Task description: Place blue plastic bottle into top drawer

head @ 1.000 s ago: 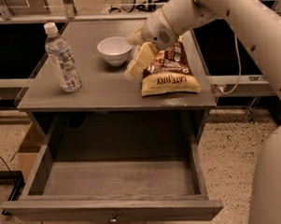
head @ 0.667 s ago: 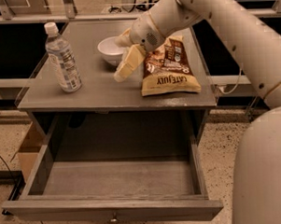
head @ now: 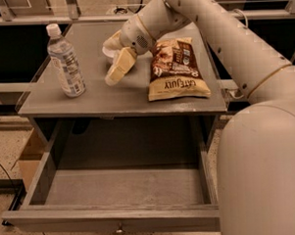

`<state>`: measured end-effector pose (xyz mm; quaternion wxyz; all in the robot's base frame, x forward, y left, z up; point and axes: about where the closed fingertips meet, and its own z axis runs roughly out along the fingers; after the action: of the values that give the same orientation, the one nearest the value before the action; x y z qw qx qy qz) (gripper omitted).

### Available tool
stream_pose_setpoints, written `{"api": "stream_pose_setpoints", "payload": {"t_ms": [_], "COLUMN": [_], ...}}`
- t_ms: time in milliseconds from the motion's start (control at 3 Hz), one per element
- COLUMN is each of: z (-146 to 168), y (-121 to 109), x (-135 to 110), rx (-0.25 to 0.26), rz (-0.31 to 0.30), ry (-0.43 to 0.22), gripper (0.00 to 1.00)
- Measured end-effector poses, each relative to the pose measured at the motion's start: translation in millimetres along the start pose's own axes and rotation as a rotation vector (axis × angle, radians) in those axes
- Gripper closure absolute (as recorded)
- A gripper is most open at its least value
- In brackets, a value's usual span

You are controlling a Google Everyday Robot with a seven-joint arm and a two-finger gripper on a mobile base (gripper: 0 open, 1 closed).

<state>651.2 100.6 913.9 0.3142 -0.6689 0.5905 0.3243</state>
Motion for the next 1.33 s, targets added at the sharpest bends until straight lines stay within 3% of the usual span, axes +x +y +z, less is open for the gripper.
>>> {"api": "stream_pose_setpoints", "payload": {"t_ms": [333, 1000, 1333], "z": [15, 46, 49], "y": [-6, -26, -26], "x": [-2, -30, -30], "rx": [-0.024, -0.063, -0.069], "rz": [-0.012, -0.072, -0.068], "ry": [-0.008, -0.033, -0.04], "gripper": [0.0, 0.0, 0.0]}}
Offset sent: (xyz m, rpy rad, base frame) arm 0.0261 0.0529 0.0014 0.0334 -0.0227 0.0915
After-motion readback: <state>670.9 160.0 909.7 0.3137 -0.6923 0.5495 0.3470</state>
